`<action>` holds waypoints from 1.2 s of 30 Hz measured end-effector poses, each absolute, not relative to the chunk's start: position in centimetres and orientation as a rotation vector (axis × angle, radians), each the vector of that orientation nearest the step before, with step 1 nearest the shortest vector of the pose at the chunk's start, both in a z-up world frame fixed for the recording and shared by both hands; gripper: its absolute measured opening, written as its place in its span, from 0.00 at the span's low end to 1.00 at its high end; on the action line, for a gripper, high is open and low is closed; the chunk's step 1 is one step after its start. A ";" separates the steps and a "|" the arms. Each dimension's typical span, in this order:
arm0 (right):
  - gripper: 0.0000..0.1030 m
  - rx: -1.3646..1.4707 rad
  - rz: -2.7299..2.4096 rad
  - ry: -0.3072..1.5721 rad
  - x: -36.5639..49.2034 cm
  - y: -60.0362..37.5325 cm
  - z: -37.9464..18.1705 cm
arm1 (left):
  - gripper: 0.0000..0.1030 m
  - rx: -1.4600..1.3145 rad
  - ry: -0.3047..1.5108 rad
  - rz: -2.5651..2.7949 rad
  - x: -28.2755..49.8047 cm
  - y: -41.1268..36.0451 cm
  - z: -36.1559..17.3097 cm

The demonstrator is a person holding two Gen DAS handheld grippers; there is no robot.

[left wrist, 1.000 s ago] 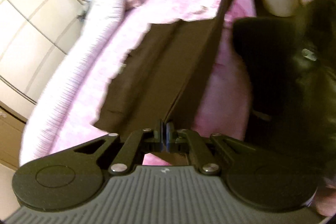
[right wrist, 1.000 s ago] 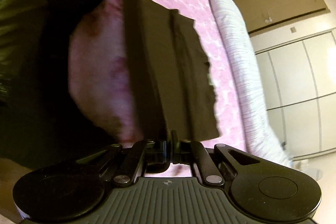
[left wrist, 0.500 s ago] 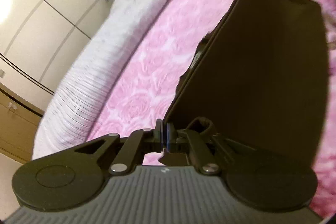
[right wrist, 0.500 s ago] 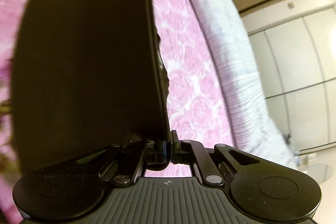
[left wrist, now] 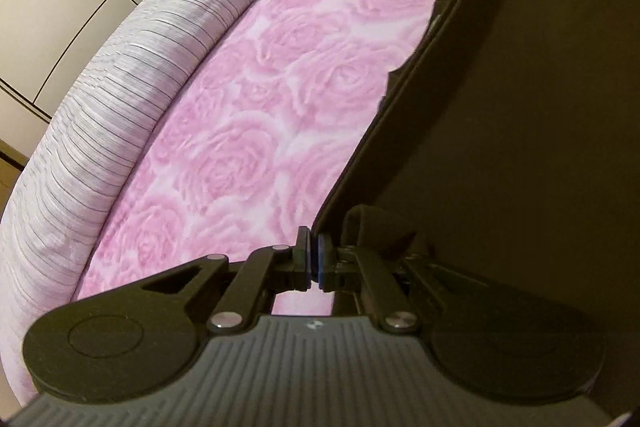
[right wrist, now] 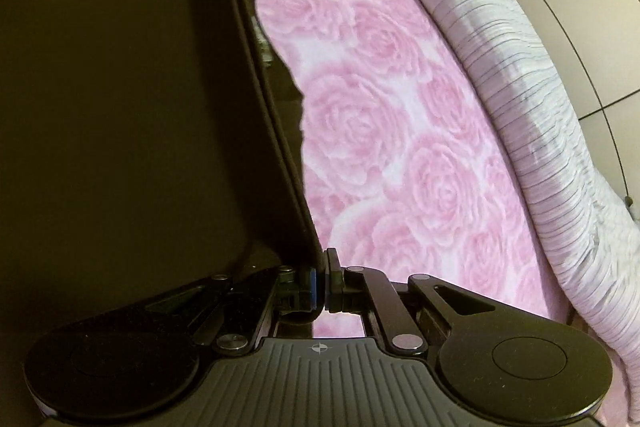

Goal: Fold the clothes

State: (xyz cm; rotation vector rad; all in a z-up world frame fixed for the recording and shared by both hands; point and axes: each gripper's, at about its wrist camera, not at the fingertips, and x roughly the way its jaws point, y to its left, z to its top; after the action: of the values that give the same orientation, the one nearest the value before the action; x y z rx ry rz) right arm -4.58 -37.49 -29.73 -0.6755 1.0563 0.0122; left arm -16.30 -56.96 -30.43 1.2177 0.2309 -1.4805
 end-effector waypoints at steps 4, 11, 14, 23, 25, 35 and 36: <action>0.02 -0.642 0.003 1.049 -2.7 -38.8 -31.1 | 0.02 1.207 0.263 -1.470 -15.6 -58.8 -32.2; 0.17 -0.583 -0.014 1.036 0.5 -41.1 -33.4 | 0.19 1.206 0.303 -1.425 -15.1 -60.0 -33.9; 0.43 -0.390 -0.073 0.998 0.5 -43.6 -32.2 | 0.38 1.060 0.425 -1.418 -12.5 -60.2 -32.1; 0.63 0.483 -0.224 0.771 -3.2 -52.1 -28.5 | 0.44 0.573 0.801 -1.386 -7.0 -58.8 -28.2; 0.64 0.667 -0.227 0.746 -4.1 -53.6 -28.8 | 0.43 0.543 0.842 -1.369 -6.7 -58.5 -28.1; 0.64 0.817 -0.432 0.561 -8.8 -55.6 -27.1 | 0.42 0.390 0.842 -1.310 -5.0 -57.1 -25.9; 0.64 0.790 -0.423 0.562 -9.0 -55.1 -26.8 | 0.43 0.404 0.821 -1.321 -5.4 -56.7 -25.7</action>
State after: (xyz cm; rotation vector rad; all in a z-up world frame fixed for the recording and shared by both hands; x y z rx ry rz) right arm -8.96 -55.05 -26.77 0.7900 0.5621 -0.4227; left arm -5.40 -56.67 -25.74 0.4042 0.8215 -1.3211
